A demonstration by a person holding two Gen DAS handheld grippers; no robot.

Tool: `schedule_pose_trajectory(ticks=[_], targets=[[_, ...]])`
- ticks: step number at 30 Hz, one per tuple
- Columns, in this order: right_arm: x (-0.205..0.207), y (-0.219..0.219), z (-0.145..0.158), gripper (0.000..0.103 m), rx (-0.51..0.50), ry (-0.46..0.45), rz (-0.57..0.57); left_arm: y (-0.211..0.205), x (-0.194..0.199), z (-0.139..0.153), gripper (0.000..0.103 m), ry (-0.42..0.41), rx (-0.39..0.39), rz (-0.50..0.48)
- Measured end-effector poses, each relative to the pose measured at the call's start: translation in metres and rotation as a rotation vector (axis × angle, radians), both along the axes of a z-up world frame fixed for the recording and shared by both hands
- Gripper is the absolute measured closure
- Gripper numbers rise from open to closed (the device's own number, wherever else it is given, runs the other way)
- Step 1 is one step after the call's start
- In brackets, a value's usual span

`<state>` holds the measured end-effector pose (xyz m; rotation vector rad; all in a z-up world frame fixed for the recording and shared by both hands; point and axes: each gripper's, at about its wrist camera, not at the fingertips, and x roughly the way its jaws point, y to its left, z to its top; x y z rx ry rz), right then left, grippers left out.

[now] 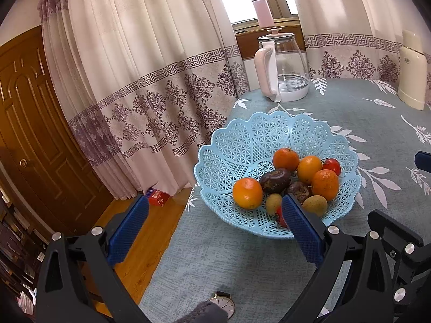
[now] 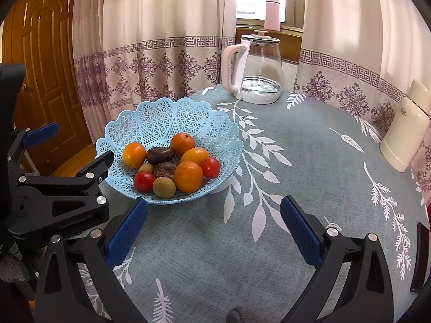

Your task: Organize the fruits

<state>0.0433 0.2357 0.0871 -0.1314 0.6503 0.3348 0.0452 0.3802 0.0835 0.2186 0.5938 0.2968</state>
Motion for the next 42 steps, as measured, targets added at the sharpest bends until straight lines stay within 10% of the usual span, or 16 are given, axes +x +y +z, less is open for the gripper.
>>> schedule_pose_trajectory(ticks=[42], targets=[[-0.0008,0.0054,-0.0035,0.005,-0.001,0.012,0.015,-0.0001,0.0005,0.0005,0.003,0.0,0.007,-0.003]])
